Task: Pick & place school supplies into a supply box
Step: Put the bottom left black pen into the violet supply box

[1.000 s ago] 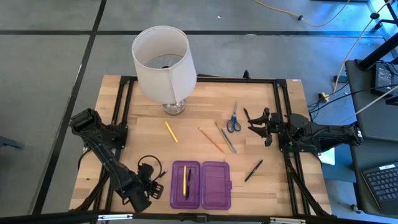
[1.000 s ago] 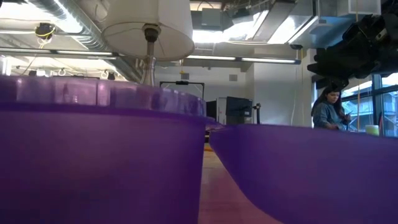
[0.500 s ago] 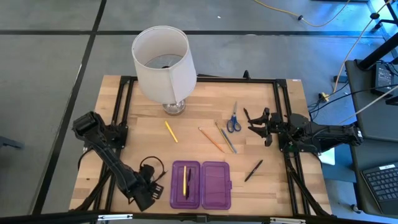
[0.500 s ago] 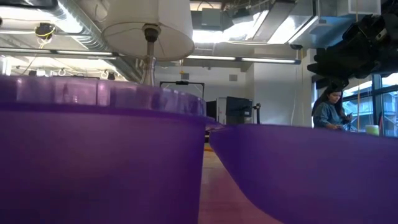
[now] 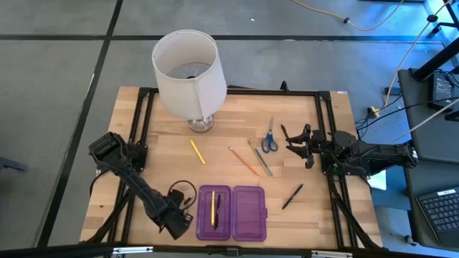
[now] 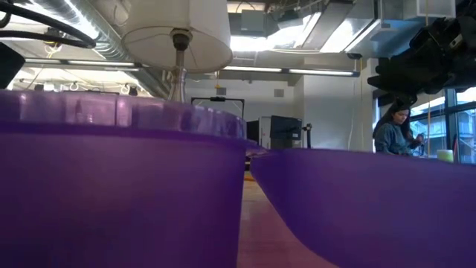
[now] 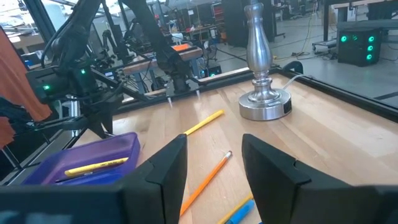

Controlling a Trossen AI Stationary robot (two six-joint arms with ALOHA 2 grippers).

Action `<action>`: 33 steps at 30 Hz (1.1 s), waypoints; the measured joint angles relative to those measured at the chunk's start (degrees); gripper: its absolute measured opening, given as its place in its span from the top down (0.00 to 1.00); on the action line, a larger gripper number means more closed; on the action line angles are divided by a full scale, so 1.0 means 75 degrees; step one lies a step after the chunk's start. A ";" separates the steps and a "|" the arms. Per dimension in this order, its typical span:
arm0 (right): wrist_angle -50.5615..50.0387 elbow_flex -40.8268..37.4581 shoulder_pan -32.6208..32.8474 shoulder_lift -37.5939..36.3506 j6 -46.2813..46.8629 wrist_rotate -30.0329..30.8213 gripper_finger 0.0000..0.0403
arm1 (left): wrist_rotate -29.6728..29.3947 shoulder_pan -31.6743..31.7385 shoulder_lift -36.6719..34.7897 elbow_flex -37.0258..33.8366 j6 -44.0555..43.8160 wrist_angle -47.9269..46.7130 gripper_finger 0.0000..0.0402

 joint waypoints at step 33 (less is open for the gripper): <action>-0.0007 0.0000 0.0000 0.0000 -0.0055 0.0000 0.61 | -0.2544 0.0512 -0.0145 0.1851 -0.0694 0.0775 0.95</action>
